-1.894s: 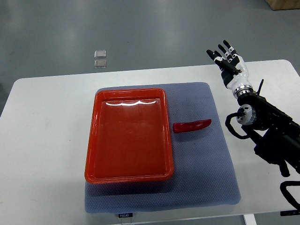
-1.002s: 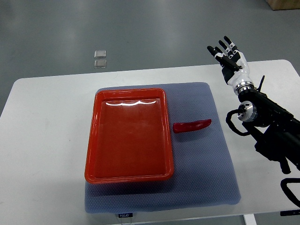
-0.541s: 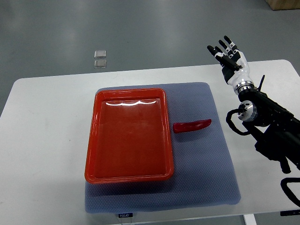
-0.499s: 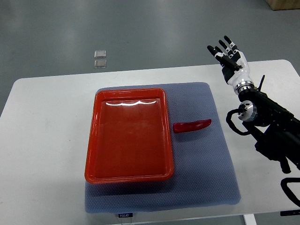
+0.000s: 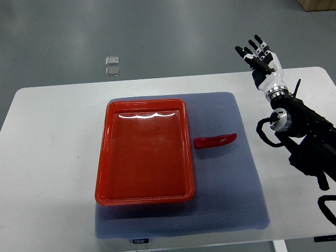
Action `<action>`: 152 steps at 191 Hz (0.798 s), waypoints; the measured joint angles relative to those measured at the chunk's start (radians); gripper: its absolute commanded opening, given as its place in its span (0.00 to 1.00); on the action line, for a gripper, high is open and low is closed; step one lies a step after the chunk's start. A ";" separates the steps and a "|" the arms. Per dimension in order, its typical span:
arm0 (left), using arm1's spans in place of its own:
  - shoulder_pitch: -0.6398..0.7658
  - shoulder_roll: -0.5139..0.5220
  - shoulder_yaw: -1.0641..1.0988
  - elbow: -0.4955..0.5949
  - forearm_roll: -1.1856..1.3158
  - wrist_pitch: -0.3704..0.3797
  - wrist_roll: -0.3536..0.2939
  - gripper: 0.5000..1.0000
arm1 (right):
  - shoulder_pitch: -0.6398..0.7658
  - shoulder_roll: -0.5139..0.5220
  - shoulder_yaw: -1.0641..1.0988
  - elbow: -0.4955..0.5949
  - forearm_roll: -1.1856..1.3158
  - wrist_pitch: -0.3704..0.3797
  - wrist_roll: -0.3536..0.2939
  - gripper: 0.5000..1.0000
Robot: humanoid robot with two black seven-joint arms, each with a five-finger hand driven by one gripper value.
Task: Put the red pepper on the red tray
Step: 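Raise the right hand and rotate it palm-down toward the red pepper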
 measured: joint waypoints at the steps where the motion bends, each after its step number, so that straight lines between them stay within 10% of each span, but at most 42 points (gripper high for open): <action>1: 0.000 0.000 0.000 0.000 0.000 0.000 0.000 1.00 | 0.000 -0.002 0.000 0.001 0.000 0.000 0.000 0.83; 152: 0.000 0.000 -0.002 0.000 0.000 0.000 0.000 1.00 | 0.105 -0.236 -0.293 0.200 -0.301 0.008 -0.002 0.83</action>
